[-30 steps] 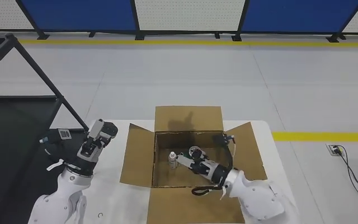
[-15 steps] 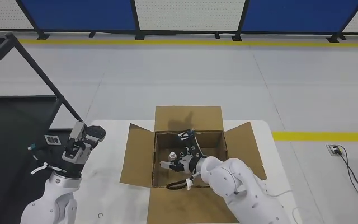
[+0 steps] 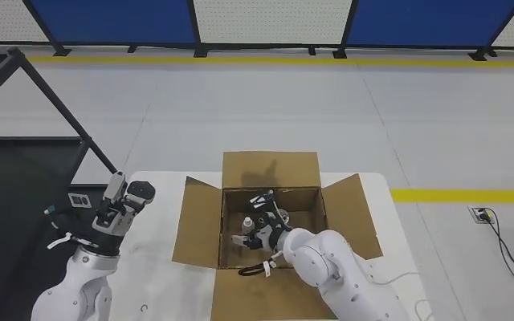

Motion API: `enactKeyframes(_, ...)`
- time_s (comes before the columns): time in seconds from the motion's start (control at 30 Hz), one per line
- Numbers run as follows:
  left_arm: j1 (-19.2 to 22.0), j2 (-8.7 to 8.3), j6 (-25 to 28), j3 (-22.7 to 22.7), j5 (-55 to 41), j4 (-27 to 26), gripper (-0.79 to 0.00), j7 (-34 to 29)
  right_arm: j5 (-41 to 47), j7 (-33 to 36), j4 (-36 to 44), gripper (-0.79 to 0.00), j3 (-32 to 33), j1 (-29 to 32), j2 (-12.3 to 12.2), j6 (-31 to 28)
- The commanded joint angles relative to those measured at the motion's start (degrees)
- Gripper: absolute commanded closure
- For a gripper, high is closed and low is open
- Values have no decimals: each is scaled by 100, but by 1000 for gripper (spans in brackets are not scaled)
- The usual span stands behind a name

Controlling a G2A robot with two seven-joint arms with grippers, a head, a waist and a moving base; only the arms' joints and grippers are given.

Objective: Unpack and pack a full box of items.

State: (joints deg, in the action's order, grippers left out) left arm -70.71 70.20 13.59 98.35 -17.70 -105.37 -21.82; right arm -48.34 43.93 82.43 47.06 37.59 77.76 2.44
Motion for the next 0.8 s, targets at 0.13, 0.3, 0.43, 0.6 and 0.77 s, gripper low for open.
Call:
enactKeyframes(0.13, -65, -12, -63, 77, -317, -59, -785, -92, -671, -246, -467, -785, -318, -264, 100, -205)
enactKeyframes(0.3, -115, -22, -93, 125, -419, -77, -785, -107, -903, -119, -820, -785, -514, -507, 206, -310)
enactKeyframes(0.43, -137, -29, -101, 132, -442, -88, -785, -98, -945, -62, -1073, -653, -636, -677, 307, -324)
enactKeyframes(0.6, -159, -35, -97, 123, -436, -82, -785, -63, -906, -101, -1339, -403, -732, -814, 425, -385)
enactKeyframes(0.77, -152, -41, -89, 116, -430, -61, -785, -36, -845, -45, -1542, -372, -803, -897, 522, -520)
